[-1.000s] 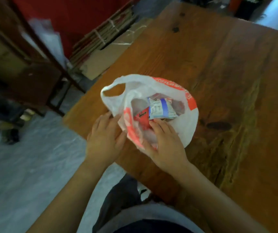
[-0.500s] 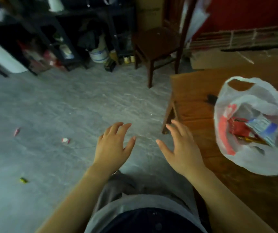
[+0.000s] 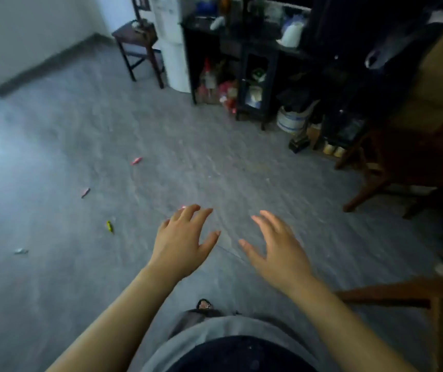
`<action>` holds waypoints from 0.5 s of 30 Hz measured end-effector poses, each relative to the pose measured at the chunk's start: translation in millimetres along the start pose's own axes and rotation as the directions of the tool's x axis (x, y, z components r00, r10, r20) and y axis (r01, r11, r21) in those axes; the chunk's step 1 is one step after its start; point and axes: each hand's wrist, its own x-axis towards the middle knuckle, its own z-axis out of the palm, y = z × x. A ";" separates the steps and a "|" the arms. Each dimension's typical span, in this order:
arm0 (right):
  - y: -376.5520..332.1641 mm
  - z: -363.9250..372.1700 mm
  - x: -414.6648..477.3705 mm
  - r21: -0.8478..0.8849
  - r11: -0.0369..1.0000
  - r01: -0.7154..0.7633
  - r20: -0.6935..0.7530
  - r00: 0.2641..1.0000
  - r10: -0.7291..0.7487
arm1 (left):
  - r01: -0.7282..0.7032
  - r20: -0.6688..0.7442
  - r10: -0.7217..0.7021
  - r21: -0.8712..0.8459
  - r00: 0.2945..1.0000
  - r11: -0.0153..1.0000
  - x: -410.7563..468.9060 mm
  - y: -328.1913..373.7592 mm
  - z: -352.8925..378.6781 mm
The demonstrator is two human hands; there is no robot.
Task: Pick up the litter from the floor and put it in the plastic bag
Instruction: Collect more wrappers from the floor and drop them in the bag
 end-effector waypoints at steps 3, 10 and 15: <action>-53.7 18.4 57.4 -0.023 0.989 0.145 0.069 0.987 -0.144 | 0.158 -0.065 -0.158 -0.014 0.985 0.987 -1.9 -62.8 -21.2; -142.8 66.2 149.6 -0.029 0.924 0.382 0.237 0.900 -0.365 | 0.466 -0.119 -0.483 -0.147 0.868 0.873 -11.2 -161.9 -34.8; -169.3 98.8 214.8 0.026 0.903 0.428 0.313 0.855 -0.414 | 0.548 -0.098 -0.572 -0.195 0.814 0.813 16.9 -204.3 -39.1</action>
